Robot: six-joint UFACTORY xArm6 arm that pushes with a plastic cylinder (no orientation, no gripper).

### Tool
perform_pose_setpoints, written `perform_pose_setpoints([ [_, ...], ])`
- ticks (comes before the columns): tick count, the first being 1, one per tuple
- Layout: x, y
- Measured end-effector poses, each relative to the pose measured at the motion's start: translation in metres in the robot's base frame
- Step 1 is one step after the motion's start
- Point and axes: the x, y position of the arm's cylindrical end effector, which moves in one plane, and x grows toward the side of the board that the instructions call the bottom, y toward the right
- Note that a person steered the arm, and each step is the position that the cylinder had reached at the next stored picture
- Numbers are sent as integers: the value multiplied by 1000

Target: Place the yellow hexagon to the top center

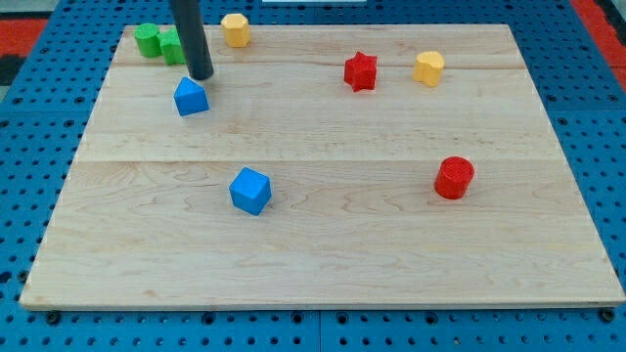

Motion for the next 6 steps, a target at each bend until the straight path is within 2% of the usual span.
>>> perform_pose_setpoints([
  [1,8,37],
  [3,-45,132],
  [4,-108,138],
  [6,-124,134],
])
